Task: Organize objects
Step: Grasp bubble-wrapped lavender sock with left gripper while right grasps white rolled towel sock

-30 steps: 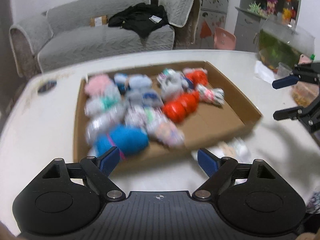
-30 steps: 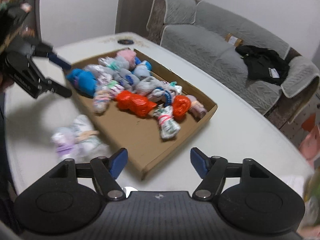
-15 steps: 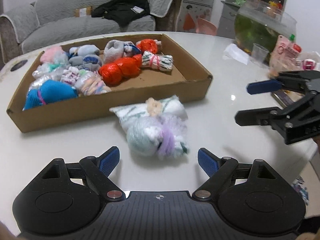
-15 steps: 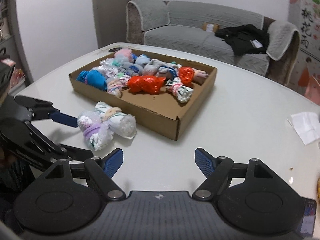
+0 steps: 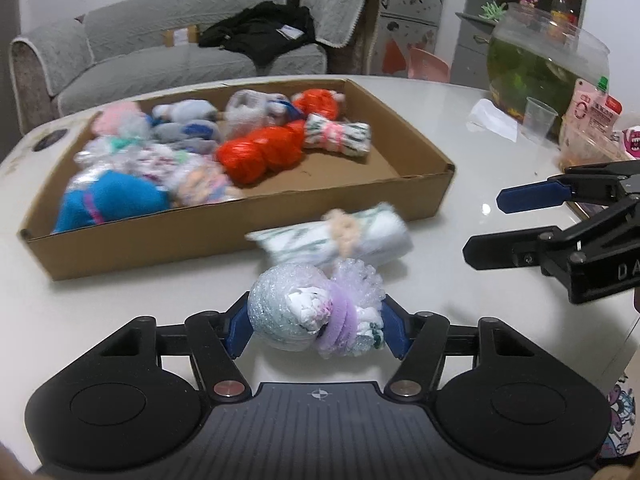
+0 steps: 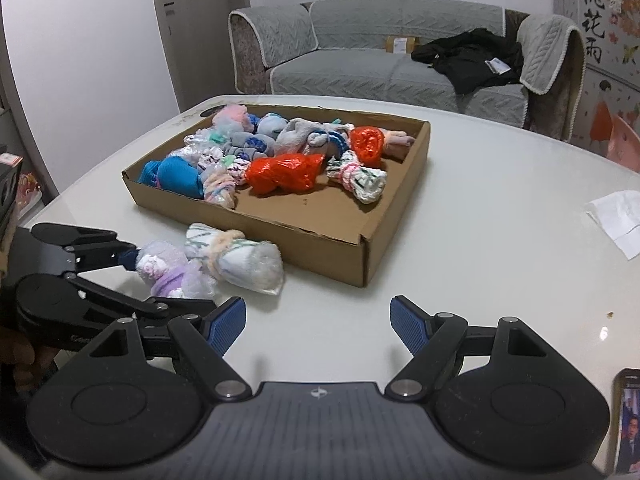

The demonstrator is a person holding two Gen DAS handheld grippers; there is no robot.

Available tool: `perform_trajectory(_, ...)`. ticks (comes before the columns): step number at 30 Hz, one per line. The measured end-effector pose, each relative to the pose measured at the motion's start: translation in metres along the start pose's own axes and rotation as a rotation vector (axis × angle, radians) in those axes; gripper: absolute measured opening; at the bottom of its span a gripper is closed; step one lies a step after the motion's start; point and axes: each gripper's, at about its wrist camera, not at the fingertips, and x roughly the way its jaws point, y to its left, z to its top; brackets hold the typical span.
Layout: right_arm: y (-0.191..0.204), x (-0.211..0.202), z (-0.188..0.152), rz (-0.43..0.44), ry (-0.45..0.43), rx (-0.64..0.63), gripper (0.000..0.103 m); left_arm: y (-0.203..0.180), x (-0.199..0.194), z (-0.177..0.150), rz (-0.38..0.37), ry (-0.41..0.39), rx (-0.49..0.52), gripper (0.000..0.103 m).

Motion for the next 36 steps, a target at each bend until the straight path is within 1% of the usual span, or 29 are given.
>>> perform_trajectory(4,0.014,0.007,0.005,0.013,0.002,0.037,0.078,0.021,-0.014,-0.008,0.049,-0.008,-0.019,0.070)
perform_trajectory(6,0.024,0.015,0.005,0.020,0.005,0.067,0.082,0.036,-0.019,-0.013,0.077,-0.008,-0.045,0.071)
perform_trajectory(10,0.053,0.035,0.005,0.005,0.017,0.083,0.084,0.062,-0.024,-0.022,0.113,-0.016,-0.115,0.071)
perform_trajectory(13,0.067,0.047,0.008,-0.031,0.015,0.115,0.085,0.071,-0.029,-0.026,0.129,-0.037,-0.132,0.074)
perform_trajectory(15,0.076,0.053,0.009,-0.073,0.004,0.120,0.088,0.075,-0.030,-0.028,0.134,-0.050,-0.142,0.083)
perform_trajectory(17,0.084,0.059,0.011,-0.113,0.003,0.120,0.088,0.077,-0.030,-0.031,0.146,-0.059,-0.144,0.086)
perform_trajectory(21,0.093,0.067,0.011,-0.167,-0.009,0.113,0.088,0.079,-0.031,-0.036,0.154,-0.080,-0.130,0.086)
perform_trajectory(23,0.093,0.069,0.012,-0.180,-0.021,0.124,0.087,0.080,-0.031,-0.037,0.156,-0.086,-0.129,0.086)
perform_trajectory(25,0.093,0.070,0.012,-0.184,-0.033,0.126,0.082,0.079,-0.030,-0.038,0.162,-0.093,-0.123,0.085)
perform_trajectory(26,0.094,0.071,0.013,-0.180,-0.035,0.121,0.081,0.076,-0.030,-0.039,0.167,-0.095,-0.116,0.084)
perform_trajectory(28,0.092,0.068,0.010,-0.168,-0.042,0.114,0.079,0.074,-0.030,-0.040,0.173,-0.097,-0.100,0.080)
perform_trajectory(30,0.091,0.065,0.007,-0.149,-0.047,0.098,0.079,0.071,-0.031,-0.039,0.164,-0.096,-0.089,0.071)
perform_trajectory(33,0.085,0.055,0.001,-0.132,-0.048,0.070,0.079,0.068,-0.031,-0.037,0.163,-0.084,-0.073,0.070)
perform_trajectory(36,0.070,0.044,-0.010,-0.131,-0.045,0.064,0.079,0.068,-0.031,-0.037,0.167,-0.082,-0.076,0.070)
